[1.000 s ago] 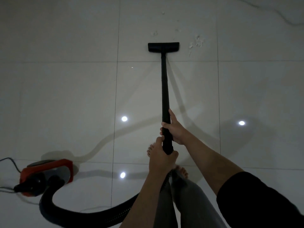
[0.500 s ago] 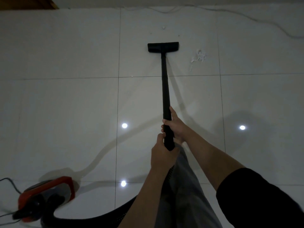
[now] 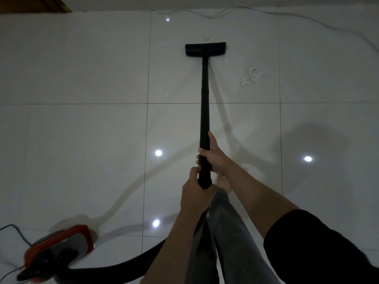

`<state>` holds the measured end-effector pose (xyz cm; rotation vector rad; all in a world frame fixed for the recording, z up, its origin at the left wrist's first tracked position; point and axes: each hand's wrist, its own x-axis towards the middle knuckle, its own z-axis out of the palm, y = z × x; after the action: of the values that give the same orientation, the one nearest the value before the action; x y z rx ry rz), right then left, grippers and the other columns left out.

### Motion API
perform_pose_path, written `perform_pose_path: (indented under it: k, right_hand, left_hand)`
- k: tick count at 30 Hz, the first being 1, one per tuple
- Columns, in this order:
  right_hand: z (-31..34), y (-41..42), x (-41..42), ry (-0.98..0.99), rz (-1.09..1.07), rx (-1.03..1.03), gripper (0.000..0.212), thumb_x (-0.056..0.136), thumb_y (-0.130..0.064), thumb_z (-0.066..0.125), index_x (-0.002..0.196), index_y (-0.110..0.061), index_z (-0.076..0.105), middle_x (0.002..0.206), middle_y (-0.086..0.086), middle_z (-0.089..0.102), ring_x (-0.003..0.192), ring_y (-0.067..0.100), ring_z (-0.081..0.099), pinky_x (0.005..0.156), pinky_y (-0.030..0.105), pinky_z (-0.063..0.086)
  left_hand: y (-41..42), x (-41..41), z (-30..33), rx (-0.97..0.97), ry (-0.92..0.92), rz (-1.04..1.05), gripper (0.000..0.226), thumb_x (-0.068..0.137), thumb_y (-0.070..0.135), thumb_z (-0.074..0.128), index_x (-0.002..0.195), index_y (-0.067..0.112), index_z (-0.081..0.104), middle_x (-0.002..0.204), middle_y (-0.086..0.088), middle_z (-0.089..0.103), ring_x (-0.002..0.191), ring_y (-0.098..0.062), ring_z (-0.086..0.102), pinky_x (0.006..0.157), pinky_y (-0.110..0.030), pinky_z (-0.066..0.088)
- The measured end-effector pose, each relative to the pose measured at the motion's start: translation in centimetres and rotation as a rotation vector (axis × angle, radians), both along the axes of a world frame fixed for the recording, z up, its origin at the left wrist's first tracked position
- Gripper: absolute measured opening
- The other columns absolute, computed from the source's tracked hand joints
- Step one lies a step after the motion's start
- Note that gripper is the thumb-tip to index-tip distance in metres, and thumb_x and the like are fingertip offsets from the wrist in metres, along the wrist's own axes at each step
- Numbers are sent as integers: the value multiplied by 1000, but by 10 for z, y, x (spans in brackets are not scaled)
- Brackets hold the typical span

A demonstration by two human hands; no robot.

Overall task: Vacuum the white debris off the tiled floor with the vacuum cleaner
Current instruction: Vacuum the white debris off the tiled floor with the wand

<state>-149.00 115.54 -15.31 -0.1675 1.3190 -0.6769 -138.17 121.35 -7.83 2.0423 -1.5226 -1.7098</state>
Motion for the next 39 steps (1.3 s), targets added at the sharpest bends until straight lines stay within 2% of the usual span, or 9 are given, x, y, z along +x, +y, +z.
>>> perform_pose_path:
  k: [3,7,10,14,18,21,28,34,39]
  right_hand:
    - [-3,-18,-12,6,28,-4,82,99,-4,49,151,-49,5,90,11,52,72,19,56,62,30,55]
    - [-5,-43,-26,5,46,-4,83,99,-3,49,151,-49,3,90,9,52,72,18,56,64,29,56]
    - [-7,-61,-35,10,52,-7,83,99,-3,49,151,-49,3,90,8,51,72,17,55,64,28,55]
    - [-10,-80,-44,9,55,-6,83,99,-3,49,151,-49,3,91,8,51,72,17,55,66,30,55]
    - [-13,-97,-51,0,66,1,82,100,-4,49,150,-51,3,90,8,51,72,18,55,66,30,55]
    - [-18,-109,-55,-10,53,-10,83,99,-2,48,151,-50,4,91,8,50,72,17,54,71,33,56]
    - [-23,-154,-59,-29,18,-24,85,99,1,47,151,-50,3,88,8,47,70,18,51,68,32,57]
    - [-26,-185,-56,-19,15,-15,85,99,0,48,150,-53,4,85,8,49,68,18,53,66,32,56]
    - [-29,-203,-55,-5,12,-7,85,99,-1,48,149,-53,4,88,8,49,69,17,54,65,30,56]
  left_hand:
    - [-17,-11,-6,13,2,16,43,83,15,65,111,31,37,86,-1,62,65,-19,62,62,-30,56]
    - [-40,-25,-11,-4,-1,21,41,83,18,67,110,30,38,83,2,60,62,-13,59,56,-19,47]
    - [-56,-33,-14,3,-2,27,41,82,17,66,115,24,42,83,-2,64,63,-18,60,59,-26,51]
    - [-75,-42,-19,14,-16,19,43,83,14,65,112,30,38,80,8,58,64,-10,58,56,-17,43]
    - [-91,-48,-23,32,-23,31,48,81,16,64,122,26,41,85,-3,65,63,-19,61,59,-29,51]
    - [-104,-51,-25,25,-29,25,49,80,16,64,123,24,42,93,-5,64,70,-19,63,60,-26,50]
    - [-149,-54,-34,32,-18,20,40,83,20,65,114,30,42,82,-3,65,54,-15,61,56,-29,54]
    - [-181,-50,-41,31,-18,1,43,84,22,67,118,28,43,81,2,64,54,-7,60,50,-13,48]
    - [-200,-47,-46,46,-23,-20,45,83,21,67,117,32,40,83,3,65,54,-13,62,57,-31,56]
